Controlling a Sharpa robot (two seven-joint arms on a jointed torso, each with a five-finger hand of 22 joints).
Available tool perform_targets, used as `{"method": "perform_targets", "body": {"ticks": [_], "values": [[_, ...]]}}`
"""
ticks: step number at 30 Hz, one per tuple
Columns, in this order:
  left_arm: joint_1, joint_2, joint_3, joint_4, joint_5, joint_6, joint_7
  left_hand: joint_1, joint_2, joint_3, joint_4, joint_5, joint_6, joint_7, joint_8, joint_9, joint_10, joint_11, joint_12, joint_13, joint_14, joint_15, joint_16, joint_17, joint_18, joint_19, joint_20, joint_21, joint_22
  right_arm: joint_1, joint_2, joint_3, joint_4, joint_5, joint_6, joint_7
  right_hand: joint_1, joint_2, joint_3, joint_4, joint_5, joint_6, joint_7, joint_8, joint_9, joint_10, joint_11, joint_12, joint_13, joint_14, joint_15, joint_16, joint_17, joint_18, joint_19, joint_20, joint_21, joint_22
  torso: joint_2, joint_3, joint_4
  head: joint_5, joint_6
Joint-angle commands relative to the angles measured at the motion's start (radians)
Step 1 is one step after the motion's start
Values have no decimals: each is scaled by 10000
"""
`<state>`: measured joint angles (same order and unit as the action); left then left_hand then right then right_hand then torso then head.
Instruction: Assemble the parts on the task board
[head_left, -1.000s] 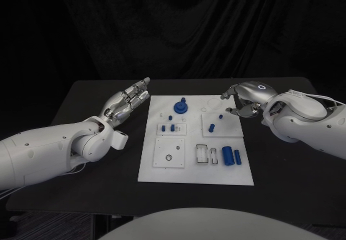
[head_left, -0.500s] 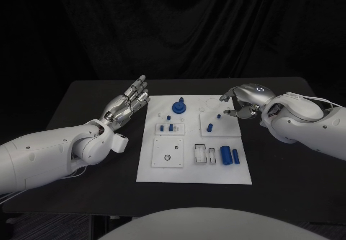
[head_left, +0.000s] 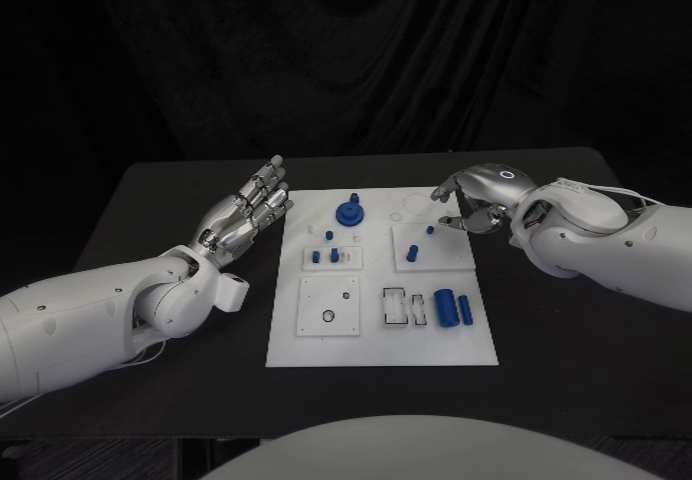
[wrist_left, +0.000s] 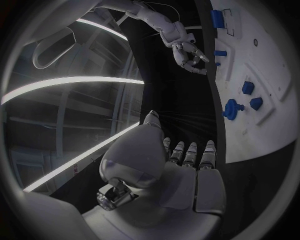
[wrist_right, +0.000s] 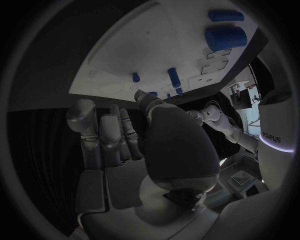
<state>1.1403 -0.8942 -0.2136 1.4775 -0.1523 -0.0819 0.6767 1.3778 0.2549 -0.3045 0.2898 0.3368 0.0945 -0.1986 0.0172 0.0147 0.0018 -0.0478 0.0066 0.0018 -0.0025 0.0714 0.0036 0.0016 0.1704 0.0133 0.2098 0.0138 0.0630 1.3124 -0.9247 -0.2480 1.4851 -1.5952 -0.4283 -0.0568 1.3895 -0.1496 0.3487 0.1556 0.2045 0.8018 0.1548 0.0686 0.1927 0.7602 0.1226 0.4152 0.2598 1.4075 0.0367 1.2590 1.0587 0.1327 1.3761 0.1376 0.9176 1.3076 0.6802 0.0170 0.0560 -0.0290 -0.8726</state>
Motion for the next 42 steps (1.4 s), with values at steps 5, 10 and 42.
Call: {"method": "perform_targets", "body": {"ticks": [5,10,42], "values": [[-47,39,10,0,79,270,1595,254,39,92,9,264,134,351,0,28,9,216,-58,-10,25,224,-36,-16,85,23,250,6,102,-86,71,6,-129,-9,277,-31,80,113,-35,-38,216,147,16,52,-43,199,2,-54,-117,90,-16,27,-13,-203,93,-23,29,1146,-1,-18,-10,-65,0],[-59,33,9,10,70,290,1600,298,35,99,11,321,153,369,3,30,12,245,-57,-9,25,244,-36,-16,89,38,282,16,136,-126,84,5,-126,-9,403,-37,112,121,19,-53,449,289,26,91,-60,518,-54,33,-202,101,-59,37,-10,-204,102,-58,57,1151,-12,-6,-13,-27,0],[-97,16,9,-180,12,587,1473,516,-64,98,14,797,191,487,5,33,23,494,-54,-6,25,413,-36,-16,86,45,402,9,85,-419,302,6,-286,-8,775,-49,201,-35,468,-246,843,726,43,200,38,1005,-170,323,-267,94,-160,69,2,-215,83,-165,144,1163,12,-30,29,49,0]]}}
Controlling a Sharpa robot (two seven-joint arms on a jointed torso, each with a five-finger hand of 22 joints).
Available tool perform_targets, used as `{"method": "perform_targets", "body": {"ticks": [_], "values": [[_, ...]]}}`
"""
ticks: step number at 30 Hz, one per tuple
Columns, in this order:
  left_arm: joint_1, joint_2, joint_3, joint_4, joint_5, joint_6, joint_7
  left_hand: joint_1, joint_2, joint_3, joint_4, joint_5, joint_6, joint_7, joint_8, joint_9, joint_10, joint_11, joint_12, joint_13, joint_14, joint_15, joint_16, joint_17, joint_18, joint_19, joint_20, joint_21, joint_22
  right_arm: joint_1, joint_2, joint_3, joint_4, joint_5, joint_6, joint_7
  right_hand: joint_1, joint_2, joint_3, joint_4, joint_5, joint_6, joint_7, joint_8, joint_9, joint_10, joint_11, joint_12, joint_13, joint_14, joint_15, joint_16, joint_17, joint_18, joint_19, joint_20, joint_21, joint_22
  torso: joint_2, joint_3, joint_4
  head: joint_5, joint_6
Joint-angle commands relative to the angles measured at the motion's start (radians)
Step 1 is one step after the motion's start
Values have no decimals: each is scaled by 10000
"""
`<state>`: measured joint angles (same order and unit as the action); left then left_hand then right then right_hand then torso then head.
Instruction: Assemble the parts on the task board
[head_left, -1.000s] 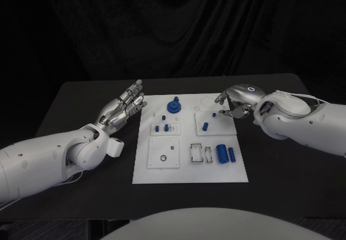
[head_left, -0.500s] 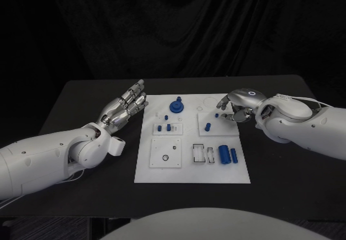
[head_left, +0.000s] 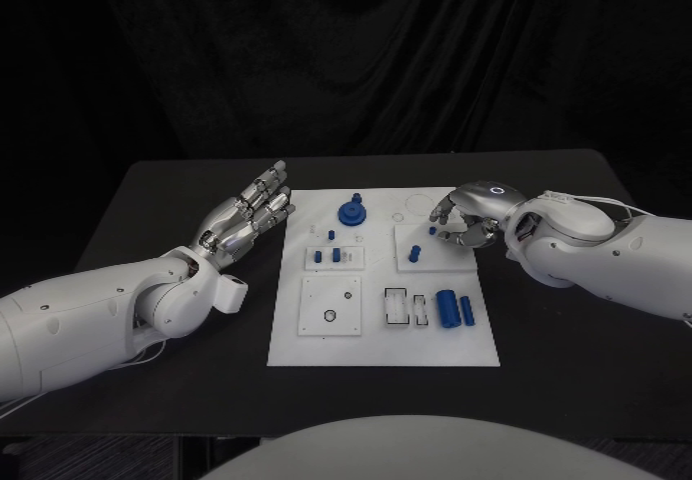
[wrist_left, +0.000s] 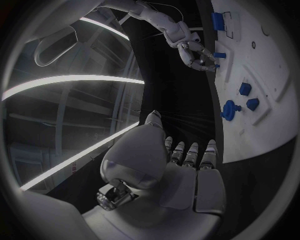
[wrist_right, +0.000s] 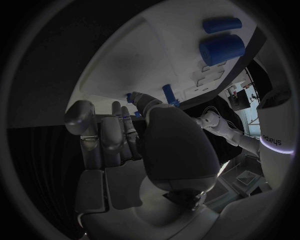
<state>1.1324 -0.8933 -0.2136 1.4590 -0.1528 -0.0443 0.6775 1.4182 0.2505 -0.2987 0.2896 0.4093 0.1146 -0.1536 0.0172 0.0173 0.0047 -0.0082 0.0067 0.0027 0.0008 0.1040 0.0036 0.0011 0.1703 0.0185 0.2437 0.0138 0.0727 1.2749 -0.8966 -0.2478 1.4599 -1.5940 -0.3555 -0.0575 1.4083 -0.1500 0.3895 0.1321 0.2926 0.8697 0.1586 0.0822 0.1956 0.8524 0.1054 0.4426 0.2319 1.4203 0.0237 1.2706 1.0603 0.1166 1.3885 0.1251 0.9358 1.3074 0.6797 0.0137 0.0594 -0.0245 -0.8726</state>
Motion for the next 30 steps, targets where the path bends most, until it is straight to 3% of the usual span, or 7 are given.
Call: {"method": "perform_targets", "body": {"ticks": [1,11,13,21,30], "values": [[-24,9,8,-3,17,232,1448,137,-17,49,15,107,-11,43,4,7,-6,113,-54,-14,-8,103,-36,-11,87,-5,74,10,-6,-63,47,4,-60,-20,35,-36,10,-32,62,-12,-46,59,6,70,14,86,0,59,16,-33,-31,-45,-12,-53,-44,-41,-44,1163,14,0,-5,3,0],[-61,-21,8,-17,17,335,1386,423,-53,146,-10,411,40,20,14,15,13,154,-49,-8,-8,174,-36,-11,89,2,141,12,-16,-119,227,5,-231,-20,45,-35,-51,29,95,-6,-185,296,-25,178,120,133,-47,286,133,-41,-65,-47,-22,-47,-66,-65,-59,1156,-12,0,-2,-57,0],[-68,-29,8,-22,17,343,1374,461,-57,161,-12,454,41,12,14,15,13,157,-49,-8,-8,177,-36,-11,90,4,146,13,-14,-128,251,5,-251,-20,39,-30,-3,62,136,-79,4,604,-68,343,253,119,-65,401,198,-48,-93,-53,-32,-49,-74,-82,-54,1156,-12,0,3,-67,0],[-93,-28,8,-57,17,380,1326,751,-96,274,-65,753,43,8,10,13,9,167,-50,-10,-8,202,-36,-11,91,6,168,13,-31,-166,358,5,-358,-20,45,-11,-14,103,134,-123,-32,738,-101,419,381,162,-104,574,294,-67,-109,-73,-62,-38,-102,-104,-98,1144,-8,-8,-16,-47,0],[-126,-26,7,-91,17,395,1316,827,-112,302,-60,844,57,20,12,15,16,172,-48,-8,-8,231,-36,-11,91,1,165,8,-53,-216,490,6,-497,-20,86,9,33,211,143,-234,-54,735,-114,415,548,247,-205,1042,589,-57,-190,-66,-52,-37,-103,-169,-74,1146,-17,-18,2,-8,0]]}}
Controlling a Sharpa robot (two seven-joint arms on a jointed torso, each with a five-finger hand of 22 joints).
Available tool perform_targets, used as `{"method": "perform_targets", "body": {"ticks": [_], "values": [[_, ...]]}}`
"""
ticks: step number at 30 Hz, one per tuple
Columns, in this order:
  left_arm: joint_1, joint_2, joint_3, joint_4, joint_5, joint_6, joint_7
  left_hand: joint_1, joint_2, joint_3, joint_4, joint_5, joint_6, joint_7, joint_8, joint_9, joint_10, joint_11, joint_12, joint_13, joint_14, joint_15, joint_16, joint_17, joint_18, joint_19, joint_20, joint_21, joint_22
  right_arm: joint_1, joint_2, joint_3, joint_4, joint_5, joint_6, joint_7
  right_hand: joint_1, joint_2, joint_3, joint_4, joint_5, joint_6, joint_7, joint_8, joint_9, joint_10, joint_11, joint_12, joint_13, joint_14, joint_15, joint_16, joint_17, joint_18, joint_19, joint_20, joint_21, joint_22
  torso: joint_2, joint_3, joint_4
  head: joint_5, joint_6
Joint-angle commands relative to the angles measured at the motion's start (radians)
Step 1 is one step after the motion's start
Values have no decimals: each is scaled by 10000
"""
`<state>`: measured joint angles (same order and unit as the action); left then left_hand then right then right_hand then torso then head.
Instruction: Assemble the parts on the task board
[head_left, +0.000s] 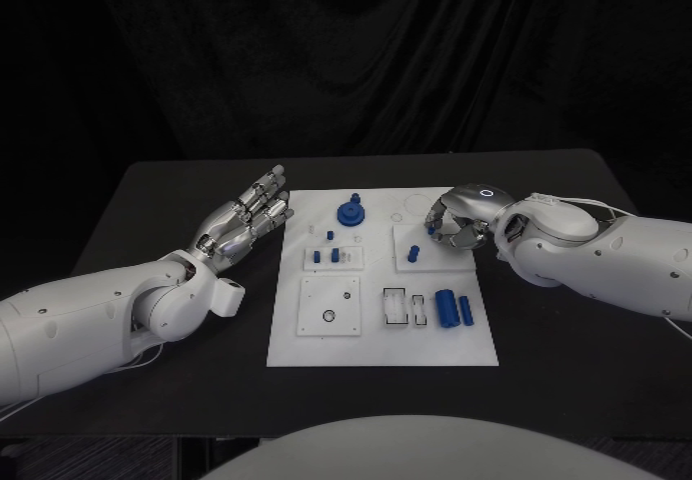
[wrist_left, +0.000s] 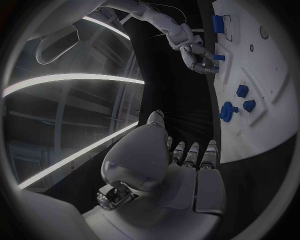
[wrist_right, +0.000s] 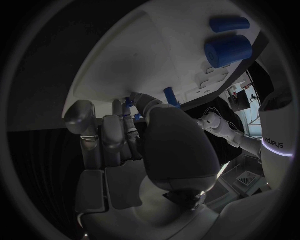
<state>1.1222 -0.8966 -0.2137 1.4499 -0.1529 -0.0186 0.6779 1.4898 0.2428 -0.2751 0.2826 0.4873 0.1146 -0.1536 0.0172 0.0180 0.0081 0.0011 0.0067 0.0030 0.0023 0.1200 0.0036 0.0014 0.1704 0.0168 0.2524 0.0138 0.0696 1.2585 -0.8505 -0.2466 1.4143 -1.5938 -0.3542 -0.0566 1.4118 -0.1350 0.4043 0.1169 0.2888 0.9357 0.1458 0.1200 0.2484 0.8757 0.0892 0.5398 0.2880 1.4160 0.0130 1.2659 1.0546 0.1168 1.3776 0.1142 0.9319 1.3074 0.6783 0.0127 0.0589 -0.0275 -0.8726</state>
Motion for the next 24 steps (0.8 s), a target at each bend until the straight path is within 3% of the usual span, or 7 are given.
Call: {"method": "perform_targets", "body": {"ticks": [1,6,7,18,24], "values": [[-31,7,9,-9,18,142,1309,111,-35,66,10,64,56,19,12,7,-18,79,-48,-11,-23,70,-36,-14,90,18,79,8,-22,-55,56,-6,-62,-22,86,4,-2,67,-5,-90,-14,77,11,37,34,16,-50,108,54,-11,-90,-15,11,-41,9,-65,-24,1149,2,-13,6,31,0],[-53,14,9,-31,18,153,1291,138,-38,78,7,99,59,32,12,7,-21,89,-49,-12,-23,83,-36,-14,90,18,81,8,-22,-69,116,-5,-98,-22,114,15,6,99,3,-117,11,77,11,34,84,33,-78,249,146,44,-114,61,126,-63,61,-89,124,1182,1,-18,16,45,0],[-58,16,9,-35,18,156,1288,148,-39,82,5,111,51,37,11,6,-21,92,-49,-12,-23,87,-36,-14,90,20,83,10,-17,-71,129,-5,-106,-22,121,17,22,117,11,-160,88,89,-6,36,143,197,-132,463,264,346,-186,528,809,-200,349,-125,944,1376,-2,-18,15,52,0],[-96,18,9,-71,18,187,1249,212,-35,115,-5,162,47,80,9,5,-21,116,-49,-12,-23,122,-36,-14,90,19,94,9,-24,-79,226,-5,-196,-22,150,29,149,240,125,-278,144,214,-20,88,268,244,-165,637,378,379,-194,578,842,-209,401,-174,1048,1386,-6,-7,12,97,0],[-119,25,9,-107,18,205,1220,276,-33,146,-26,201,35,106,8,4,-24,133,-50,-13,-23,157,-36,-14,90,21,109,10,-22,-79,218,-4,-166,-22,176,30,260,294,176,-422,127,559,-60,265,464,403,-193,686,409,385,-216,589,847,-223,426,-195,1163,1401,-6,-8,1,144,0]]}}
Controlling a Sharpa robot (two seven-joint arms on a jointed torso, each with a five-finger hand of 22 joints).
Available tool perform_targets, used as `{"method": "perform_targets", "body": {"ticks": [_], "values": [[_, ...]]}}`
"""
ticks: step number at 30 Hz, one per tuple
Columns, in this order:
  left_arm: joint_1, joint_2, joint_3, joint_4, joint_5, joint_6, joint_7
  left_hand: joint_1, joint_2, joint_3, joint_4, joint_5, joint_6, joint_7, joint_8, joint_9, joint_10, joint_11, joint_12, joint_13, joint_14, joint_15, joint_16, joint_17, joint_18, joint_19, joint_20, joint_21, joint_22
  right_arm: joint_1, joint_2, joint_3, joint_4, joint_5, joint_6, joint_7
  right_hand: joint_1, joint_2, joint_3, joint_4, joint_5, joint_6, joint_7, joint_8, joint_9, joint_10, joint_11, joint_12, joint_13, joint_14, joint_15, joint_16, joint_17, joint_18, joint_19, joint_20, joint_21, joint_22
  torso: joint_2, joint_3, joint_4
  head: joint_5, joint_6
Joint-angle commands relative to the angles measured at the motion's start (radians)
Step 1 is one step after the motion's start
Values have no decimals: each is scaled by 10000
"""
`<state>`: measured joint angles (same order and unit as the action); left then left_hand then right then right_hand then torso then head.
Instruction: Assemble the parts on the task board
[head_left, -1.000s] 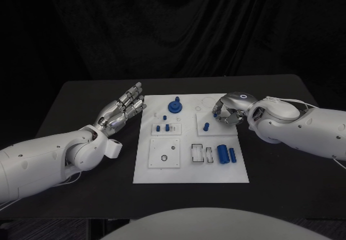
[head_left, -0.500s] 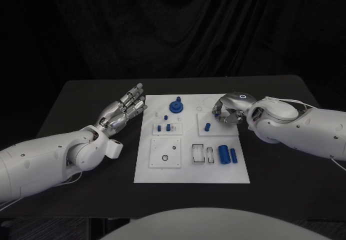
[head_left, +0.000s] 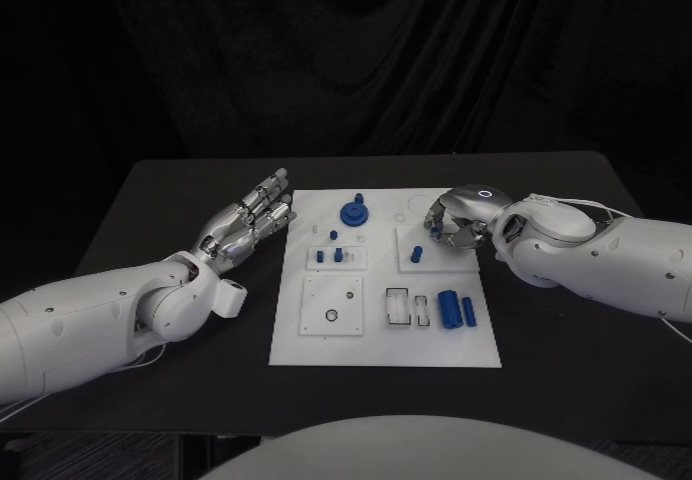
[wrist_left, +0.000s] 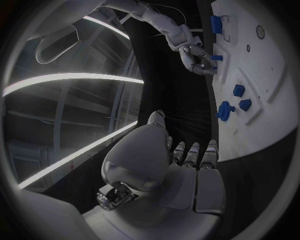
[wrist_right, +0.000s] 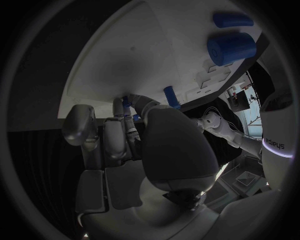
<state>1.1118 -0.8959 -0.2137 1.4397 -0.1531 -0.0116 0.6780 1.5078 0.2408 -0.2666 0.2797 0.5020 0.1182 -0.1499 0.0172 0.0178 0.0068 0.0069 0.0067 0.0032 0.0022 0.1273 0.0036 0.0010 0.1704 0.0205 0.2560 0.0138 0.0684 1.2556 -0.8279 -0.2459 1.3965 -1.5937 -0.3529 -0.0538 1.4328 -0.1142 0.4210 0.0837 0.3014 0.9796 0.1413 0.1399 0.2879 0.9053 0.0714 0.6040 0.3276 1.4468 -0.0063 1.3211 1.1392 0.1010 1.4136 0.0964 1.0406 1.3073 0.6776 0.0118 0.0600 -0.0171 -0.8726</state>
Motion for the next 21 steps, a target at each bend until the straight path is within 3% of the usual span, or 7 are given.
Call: {"method": "perform_targets", "body": {"ticks": [1,8,13,18,21], "values": [[-18,17,8,-13,20,133,1212,96,-14,61,3,54,-2,70,8,6,-11,75,-50,-15,-22,85,-36,-10,90,-15,73,10,-10,-51,-25,-12,32,-23,169,-4,66,91,15,-109,2,151,-22,83,93,124,-22,37,10,77,-27,37,1,-64,65,-21,79,1401,0,0,-13,62,0],[-35,14,8,-53,20,131,1167,129,-15,77,-9,76,-7,82,7,5,-14,83,-51,-16,-22,101,-36,-10,90,-14,83,11,-11,-43,-147,-11,173,-23,130,-34,257,143,83,-310,-1,324,-59,191,286,250,-62,-48,-29,12,-64,-71,-159,-47,15,-55,17,1379,-7,-5,-12,119,0],[-48,18,8,-64,20,144,1136,183,-5,108,-23,96,3,131,9,7,-21,107,-53,-18,-22,131,-36,-10,90,-10,107,14,-4,43,-204,-11,249,-23,60,-32,387,188,126,-448,-133,354,-56,214,408,326,-64,-134,-64,-28,-71,-140,-253,-34,-34,-70,-48,1360,-7,-5,-13,236,0],[-56,54,7,-79,20,171,1102,213,8,130,-29,100,16,171,12,10,-18,129,-52,-17,-22,149,-36,-10,90,-7,121,15,0,312,-280,-11,380,-23,42,-53,465,234,137,-543,-331,435,-66,265,550,411,-72,-217,-95,-70,-77,-214,-350,-19,-89,-76,-123,1338,-7,-4,-12,259,0],[-58,73,7,-92,20,175,1079,240,14,147,-40,111,10,192,12,9,-18,145,-52,-17,-22,163,-36,-10,90,-5,133,17,2,534,-326,-11,497,-22,62,-49,477,285,67,-593,-516,615,-104,428,818,492,-99,-312,-128,-98,-97,-275,-427,-14,-124,-90,-134,1330,-11,-6,-21,277,0]]}}
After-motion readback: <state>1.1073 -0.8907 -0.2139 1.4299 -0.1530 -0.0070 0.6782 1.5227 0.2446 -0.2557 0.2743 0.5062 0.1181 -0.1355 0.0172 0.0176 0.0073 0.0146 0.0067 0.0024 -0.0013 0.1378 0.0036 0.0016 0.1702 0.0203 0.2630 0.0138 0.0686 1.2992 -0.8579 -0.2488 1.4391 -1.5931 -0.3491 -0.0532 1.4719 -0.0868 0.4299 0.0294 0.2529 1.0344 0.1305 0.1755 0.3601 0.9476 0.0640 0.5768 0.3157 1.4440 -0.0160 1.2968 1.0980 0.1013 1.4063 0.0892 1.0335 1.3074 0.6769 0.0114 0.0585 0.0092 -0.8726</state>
